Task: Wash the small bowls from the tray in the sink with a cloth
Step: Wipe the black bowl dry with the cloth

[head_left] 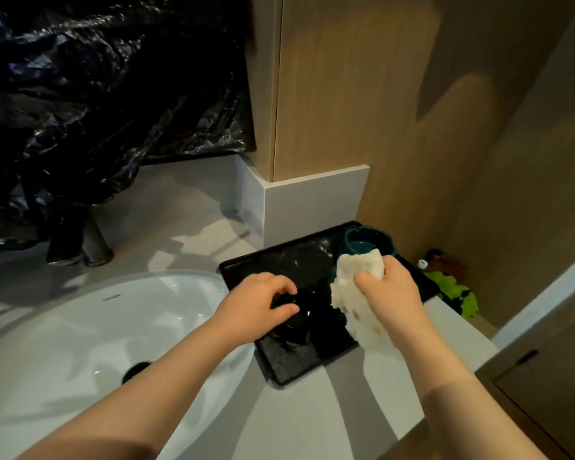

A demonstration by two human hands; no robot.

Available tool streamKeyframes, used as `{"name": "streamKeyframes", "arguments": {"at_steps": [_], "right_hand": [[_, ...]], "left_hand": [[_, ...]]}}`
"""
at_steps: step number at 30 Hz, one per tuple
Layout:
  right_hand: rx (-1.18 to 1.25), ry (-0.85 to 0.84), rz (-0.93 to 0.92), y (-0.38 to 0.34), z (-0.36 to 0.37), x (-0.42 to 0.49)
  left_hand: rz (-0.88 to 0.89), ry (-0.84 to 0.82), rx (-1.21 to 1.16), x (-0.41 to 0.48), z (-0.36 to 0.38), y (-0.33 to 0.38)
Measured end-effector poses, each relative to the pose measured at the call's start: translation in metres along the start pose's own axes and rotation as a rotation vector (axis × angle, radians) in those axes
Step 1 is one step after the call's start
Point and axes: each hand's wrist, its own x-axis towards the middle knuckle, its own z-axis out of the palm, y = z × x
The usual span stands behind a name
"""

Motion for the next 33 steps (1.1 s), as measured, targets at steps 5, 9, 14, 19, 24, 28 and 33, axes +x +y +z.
{"name": "streamKeyframes", "arguments": {"at_steps": [5,9,14,19,24,28,33], "right_hand": [[-0.110,-0.049,-0.011,0.020,0.018,-0.015],[-0.076,-0.071,0.019,0.028,0.030,-0.020],[0.053,-0.038,-0.004,0.020,0.034,-0.022],[0.202,-0.105,-0.036,-0.005,0.054,-0.029],[0.247,-0.248,-0.033,-0.028,0.092,-0.036],[0.284,-0.387,-0.011,-0.039,0.124,-0.046],[0.303,-0.525,0.029,-0.051,0.155,-0.048]], "left_hand": [[0.091,-0.199,0.332,-0.006,0.029,0.006],[0.101,-0.132,0.469,-0.006,0.036,0.008],[0.038,-0.007,0.376,-0.016,0.024,0.003],[-0.050,0.131,0.357,-0.040,-0.010,-0.014],[-0.241,0.189,0.377,-0.077,-0.032,-0.044],[-0.423,0.229,0.323,-0.107,-0.044,-0.063],[-0.729,0.390,-0.256,-0.133,-0.053,-0.082]]}}
